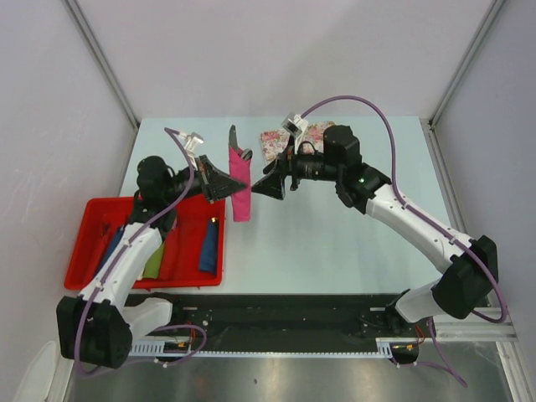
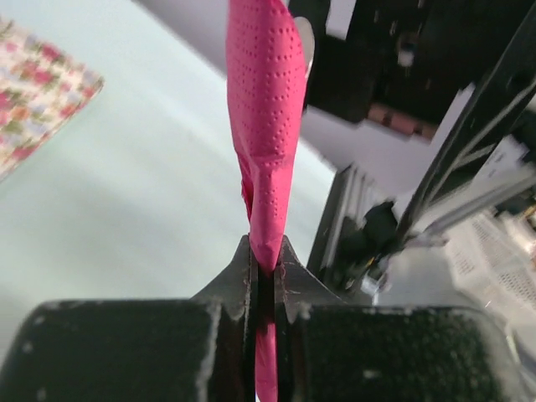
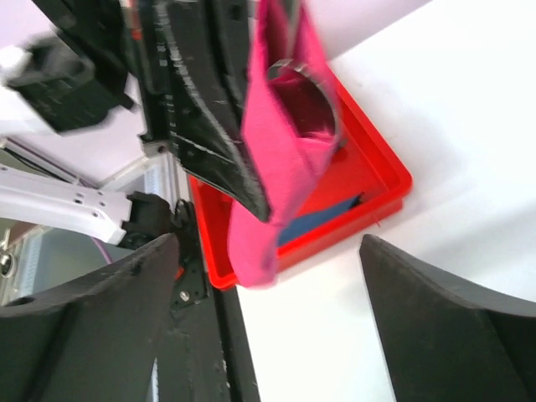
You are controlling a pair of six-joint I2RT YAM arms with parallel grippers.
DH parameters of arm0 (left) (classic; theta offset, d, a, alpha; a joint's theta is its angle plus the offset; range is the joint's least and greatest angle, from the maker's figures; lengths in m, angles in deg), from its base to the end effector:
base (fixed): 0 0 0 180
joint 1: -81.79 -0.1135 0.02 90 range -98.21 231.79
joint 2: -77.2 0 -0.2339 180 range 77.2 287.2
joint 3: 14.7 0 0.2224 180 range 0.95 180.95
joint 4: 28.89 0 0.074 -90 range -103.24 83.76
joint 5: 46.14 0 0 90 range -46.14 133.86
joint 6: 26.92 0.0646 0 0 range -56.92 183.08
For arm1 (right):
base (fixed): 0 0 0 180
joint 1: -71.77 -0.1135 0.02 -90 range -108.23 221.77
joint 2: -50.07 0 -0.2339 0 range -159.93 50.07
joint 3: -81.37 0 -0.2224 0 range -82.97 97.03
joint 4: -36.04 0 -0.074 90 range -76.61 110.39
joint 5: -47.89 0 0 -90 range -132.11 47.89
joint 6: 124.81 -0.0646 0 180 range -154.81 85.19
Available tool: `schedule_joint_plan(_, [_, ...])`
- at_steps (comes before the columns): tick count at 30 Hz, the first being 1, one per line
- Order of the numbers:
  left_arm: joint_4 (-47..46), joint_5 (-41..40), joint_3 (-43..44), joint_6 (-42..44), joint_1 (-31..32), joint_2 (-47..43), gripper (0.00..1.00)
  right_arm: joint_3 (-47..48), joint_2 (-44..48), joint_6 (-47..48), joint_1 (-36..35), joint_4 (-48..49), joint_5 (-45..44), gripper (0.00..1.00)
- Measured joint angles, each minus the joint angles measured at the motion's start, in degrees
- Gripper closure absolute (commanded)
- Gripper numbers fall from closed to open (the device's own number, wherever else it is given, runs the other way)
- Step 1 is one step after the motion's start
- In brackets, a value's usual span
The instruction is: Place the utensils on the paper napkin and roll it up
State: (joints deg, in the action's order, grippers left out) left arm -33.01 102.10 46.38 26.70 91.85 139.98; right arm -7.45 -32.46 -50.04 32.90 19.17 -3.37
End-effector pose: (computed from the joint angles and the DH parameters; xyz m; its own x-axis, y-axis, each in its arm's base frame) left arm 0.2299 -0.0966 0.3195 -0.5172 -0.2253 -0.8257 0.7721 0.2934 -0.5637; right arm 0.2336 0.2402 0.3611 -0.3627 -0.0291 -0.9315 -0.9083 0.2345 0.3463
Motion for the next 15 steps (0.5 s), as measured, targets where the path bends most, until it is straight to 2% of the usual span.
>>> schedule_joint_plan(3, [14.16,1.07,2.23,12.72,-1.84,-2.03,1.0,0.02,-0.46,0.72,0.52,-1.44,0.24,0.01])
schedule_joint_plan(7, [33.09,1.4,3.54,29.55,-8.87,-2.58,1.0,0.0,-1.33,1.14,0.87,-2.56,0.35,0.0])
schedule_joint_plan(11, [44.96,1.14,3.21,37.68,-16.52,-0.24,1.0,0.0,-1.7,1.33,0.92,-3.32,0.35,0.0])
schedule_joint_plan(15, [51.15,0.02,3.06,41.22,-21.24,2.78,1.0,0.0,-2.36,1.36,1.09,-3.37,0.35,0.0])
